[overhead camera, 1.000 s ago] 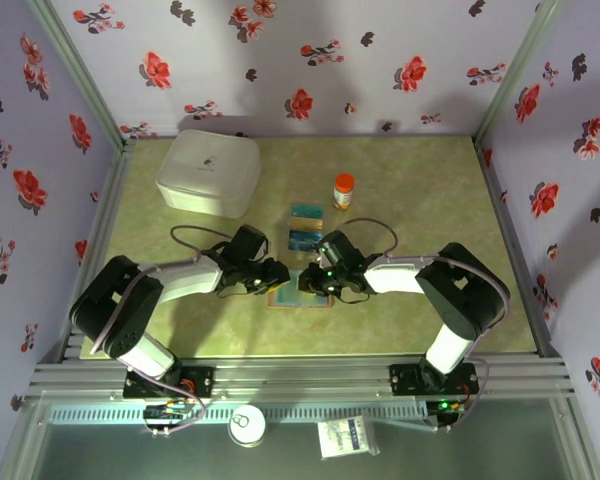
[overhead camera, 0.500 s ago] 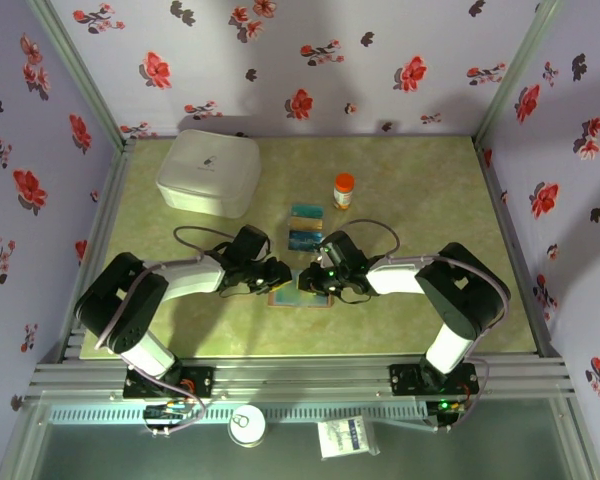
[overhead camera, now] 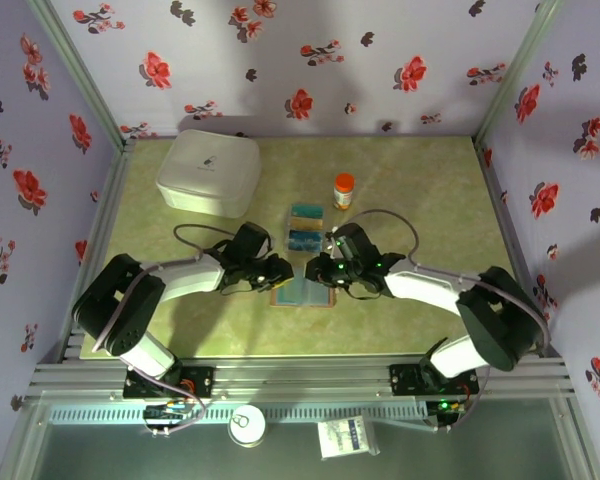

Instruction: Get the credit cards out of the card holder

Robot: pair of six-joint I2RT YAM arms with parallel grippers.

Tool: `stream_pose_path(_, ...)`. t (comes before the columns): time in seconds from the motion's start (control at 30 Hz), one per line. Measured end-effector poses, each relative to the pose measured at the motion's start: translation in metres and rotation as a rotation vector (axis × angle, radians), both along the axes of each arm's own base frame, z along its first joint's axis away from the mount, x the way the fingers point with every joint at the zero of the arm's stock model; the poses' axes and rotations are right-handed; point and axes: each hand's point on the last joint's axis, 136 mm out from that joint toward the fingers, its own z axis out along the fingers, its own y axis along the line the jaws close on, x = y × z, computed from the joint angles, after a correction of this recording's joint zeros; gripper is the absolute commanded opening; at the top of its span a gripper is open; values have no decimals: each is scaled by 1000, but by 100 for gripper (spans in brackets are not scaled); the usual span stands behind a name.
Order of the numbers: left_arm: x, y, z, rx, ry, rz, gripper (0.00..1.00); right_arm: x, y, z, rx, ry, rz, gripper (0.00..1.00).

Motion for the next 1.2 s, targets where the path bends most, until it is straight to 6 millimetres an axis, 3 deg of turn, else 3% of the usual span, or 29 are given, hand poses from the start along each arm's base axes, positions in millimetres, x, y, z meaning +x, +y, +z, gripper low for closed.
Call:
stream_pose_path(0.3,-1,-22,13,-29,-23,-46,19,10,-37,32,-39,-92,-115,17)
stream_pose_path(0.57,-5,-44,-3,-11,11,-87,20,1,-58,36,-80,-104,-151,18)
stream_pose_path(0.9,0,-72,3,-46,12,-116,45,-5,-69,33,-105,-97,-169,23)
stream_pose_path(1.2,8,-82,18,-77,-11,-123,53,-6,-72,33,-115,-95,-174,25)
